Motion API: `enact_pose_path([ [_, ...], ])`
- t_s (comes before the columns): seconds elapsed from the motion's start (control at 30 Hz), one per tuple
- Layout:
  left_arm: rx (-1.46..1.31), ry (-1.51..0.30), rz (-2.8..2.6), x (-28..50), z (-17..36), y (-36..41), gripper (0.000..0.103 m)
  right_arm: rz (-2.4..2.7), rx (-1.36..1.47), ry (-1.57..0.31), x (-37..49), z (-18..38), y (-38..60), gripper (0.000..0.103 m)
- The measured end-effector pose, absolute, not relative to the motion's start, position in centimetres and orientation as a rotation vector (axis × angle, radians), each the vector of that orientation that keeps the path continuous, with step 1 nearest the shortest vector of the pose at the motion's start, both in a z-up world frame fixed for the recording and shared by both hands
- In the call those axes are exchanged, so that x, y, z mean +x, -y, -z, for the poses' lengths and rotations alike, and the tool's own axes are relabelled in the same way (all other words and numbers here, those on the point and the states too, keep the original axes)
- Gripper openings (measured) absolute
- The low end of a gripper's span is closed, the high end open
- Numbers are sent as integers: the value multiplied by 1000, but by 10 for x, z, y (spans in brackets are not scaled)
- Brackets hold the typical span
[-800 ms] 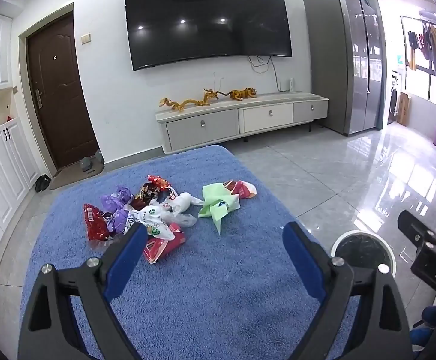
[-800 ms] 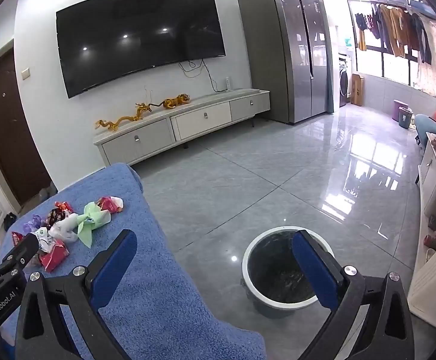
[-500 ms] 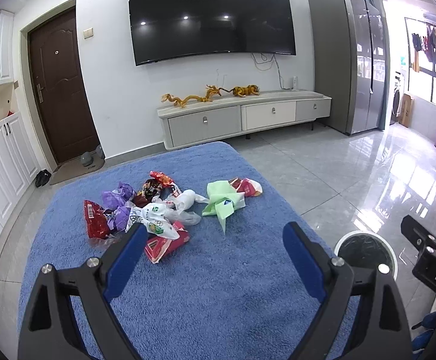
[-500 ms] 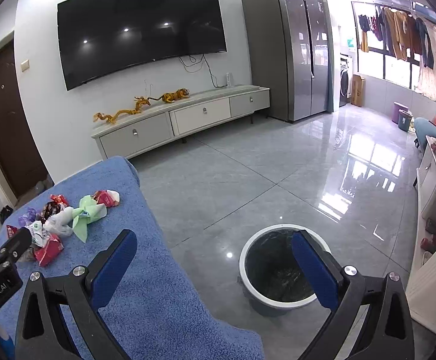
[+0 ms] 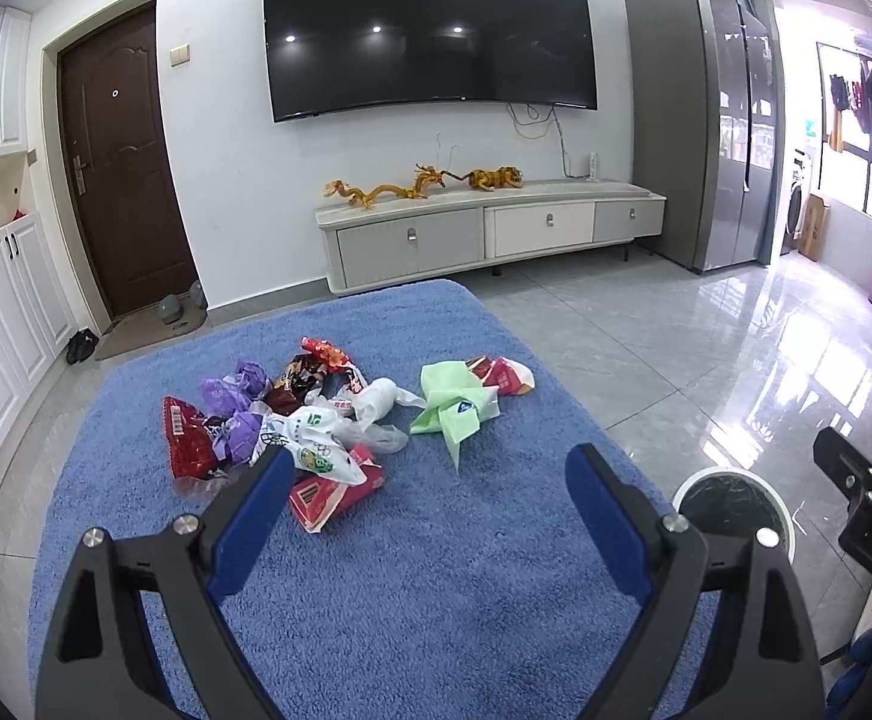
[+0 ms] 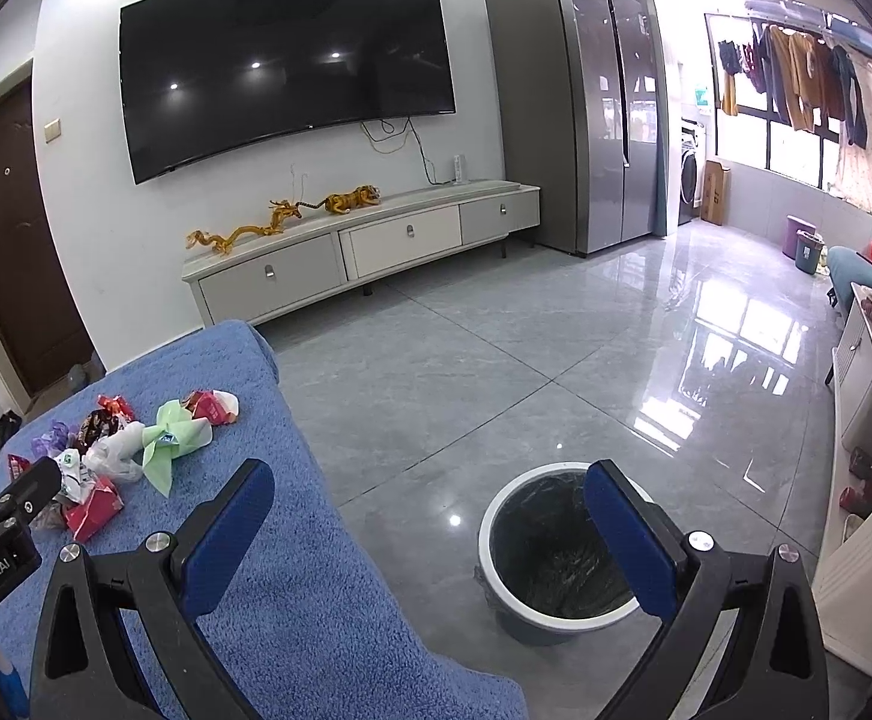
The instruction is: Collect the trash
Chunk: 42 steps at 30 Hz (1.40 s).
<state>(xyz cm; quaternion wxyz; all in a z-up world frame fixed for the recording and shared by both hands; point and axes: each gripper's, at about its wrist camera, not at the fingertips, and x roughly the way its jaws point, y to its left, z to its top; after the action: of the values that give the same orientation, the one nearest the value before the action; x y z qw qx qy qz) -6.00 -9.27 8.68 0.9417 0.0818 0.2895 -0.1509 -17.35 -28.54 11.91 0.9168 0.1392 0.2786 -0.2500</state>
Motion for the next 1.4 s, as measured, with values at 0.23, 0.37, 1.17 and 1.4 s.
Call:
enact_pose_path([
  [0.23, 143, -602, 304, -53, -82, 87, 92, 520, 268, -575, -171, -118, 285, 103],
  [0.37, 134, -602, 300, -51, -81, 84, 92, 517, 268, -584, -165, -114, 286, 103],
  [1.17, 129, -664, 416, -29, -52, 94, 92, 516, 255, -609, -139, -98, 291, 103],
  [1.4, 114, -651, 453, -22, -51, 86, 92, 472, 215, -664, -118, -91, 283, 103],
])
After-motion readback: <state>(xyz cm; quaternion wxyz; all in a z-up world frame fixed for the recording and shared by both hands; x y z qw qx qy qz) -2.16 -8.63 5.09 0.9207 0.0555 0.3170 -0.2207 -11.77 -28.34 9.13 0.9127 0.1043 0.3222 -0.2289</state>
